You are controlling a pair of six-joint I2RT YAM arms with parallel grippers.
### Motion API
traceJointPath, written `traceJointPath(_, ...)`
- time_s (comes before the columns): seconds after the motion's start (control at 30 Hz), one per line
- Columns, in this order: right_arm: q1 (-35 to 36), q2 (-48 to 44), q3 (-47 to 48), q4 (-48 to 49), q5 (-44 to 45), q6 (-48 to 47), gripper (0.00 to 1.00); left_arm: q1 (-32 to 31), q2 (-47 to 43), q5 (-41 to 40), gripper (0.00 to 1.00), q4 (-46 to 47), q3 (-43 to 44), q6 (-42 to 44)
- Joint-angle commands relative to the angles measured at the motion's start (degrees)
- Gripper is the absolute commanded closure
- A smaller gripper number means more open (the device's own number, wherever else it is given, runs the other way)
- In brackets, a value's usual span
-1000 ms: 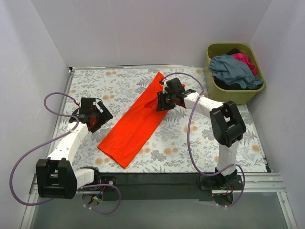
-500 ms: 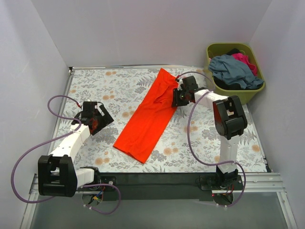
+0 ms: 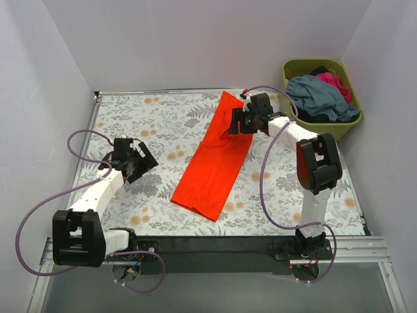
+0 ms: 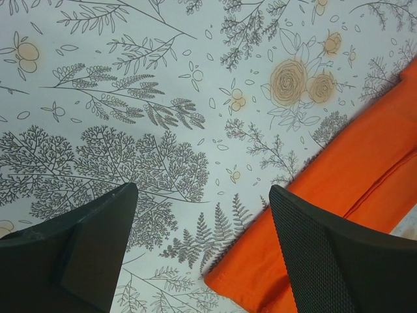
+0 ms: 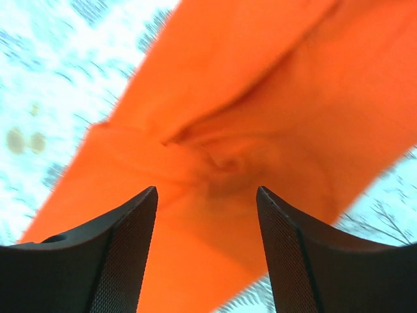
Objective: Fold and stack the t-shirts
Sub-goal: Fold the tshirt
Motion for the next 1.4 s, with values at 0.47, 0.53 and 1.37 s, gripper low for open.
traceJointPath(0.47, -0.39, 10.5, 11.81, 15.94, -4.4, 13.77, 0.62, -0.05, 0.64, 2.61, 0.24, 0.91, 0.07, 0.92)
traceJointPath(0.53, 0.23, 9.71, 10.49, 17.26, -6.07, 13.07, 0.64, -0.05, 0.47, 2.79, 0.23, 0.91, -0.02, 0.92)
traceJointPath(1.37, -0.21, 9.71, -0.84, 16.83, -12.05, 15.44, 0.74, -0.05, 0.91, 3.75, 0.23, 1.09, -0.1, 1.18)
